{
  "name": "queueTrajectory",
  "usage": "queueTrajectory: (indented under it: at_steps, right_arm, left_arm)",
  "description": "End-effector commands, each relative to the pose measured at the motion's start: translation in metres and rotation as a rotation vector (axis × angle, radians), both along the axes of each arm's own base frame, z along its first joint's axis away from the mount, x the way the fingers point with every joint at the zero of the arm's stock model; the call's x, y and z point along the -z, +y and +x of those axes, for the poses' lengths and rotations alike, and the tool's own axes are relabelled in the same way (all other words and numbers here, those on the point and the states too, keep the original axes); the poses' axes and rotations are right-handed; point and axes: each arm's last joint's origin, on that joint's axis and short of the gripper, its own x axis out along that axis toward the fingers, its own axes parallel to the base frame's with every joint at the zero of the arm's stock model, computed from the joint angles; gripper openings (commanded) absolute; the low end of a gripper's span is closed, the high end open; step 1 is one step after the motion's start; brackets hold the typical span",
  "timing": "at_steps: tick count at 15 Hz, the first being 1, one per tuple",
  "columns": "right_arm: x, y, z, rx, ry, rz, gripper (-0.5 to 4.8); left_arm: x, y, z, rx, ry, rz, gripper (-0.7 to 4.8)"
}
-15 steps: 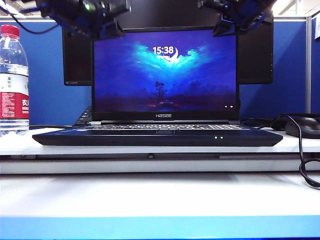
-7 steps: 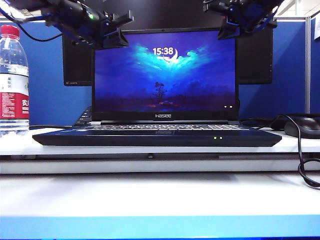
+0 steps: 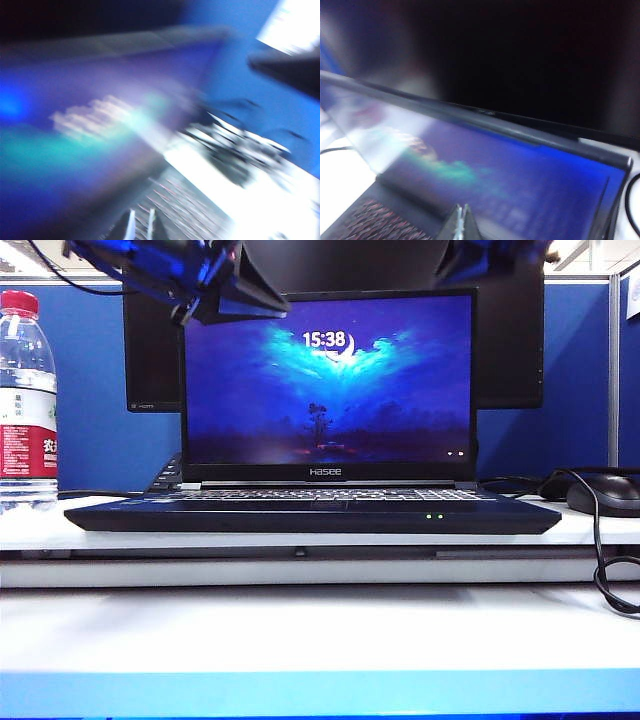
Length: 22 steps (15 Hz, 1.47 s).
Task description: Open the lid of the black laptop.
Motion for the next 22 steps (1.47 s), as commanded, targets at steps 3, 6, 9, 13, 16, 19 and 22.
queueTrajectory:
  at_steps: [3,6,9,13,16,19,22]
  right_arm:
    - [-0.033,-0.014,-0.050,-0.028,-0.016,-0.029,-0.01]
    - [-0.050,-0.024,-0.087,-0.051,-0.034,-0.025,-0.01]
    - [-0.068,-0.038,-0.135,-0.054,-0.092,-0.018,-0.01]
    - [-0.056,-0.055,-0.191,-0.039,-0.192,0.008,-0.01]
    - [-0.033,-0.066,-0.222,0.010,-0.245,0.021,-0.01]
    - [-0.013,-0.071,-0.239,0.012,-0.255,0.039,-0.01]
    - [0.016,-0.072,-0.242,0.015,-0.184,0.061,-0.01]
  left_arm:
    - [-0.023,0.011,-0.034,0.099,0.014,0.055,0.44]
    - [-0.057,0.024,-0.071,0.064,-0.064,0.076,0.44]
    - [-0.097,0.045,-0.126,0.012,-0.167,0.060,0.44]
    - [-0.120,0.073,-0.196,-0.137,-0.290,0.049,0.43]
    - [-0.109,0.091,-0.239,-0.233,-0.346,0.025,0.42]
    - [-0.077,0.102,-0.267,-0.287,-0.334,0.005,0.40]
    - [-0.036,0.107,-0.279,-0.293,-0.298,0.016,0.40]
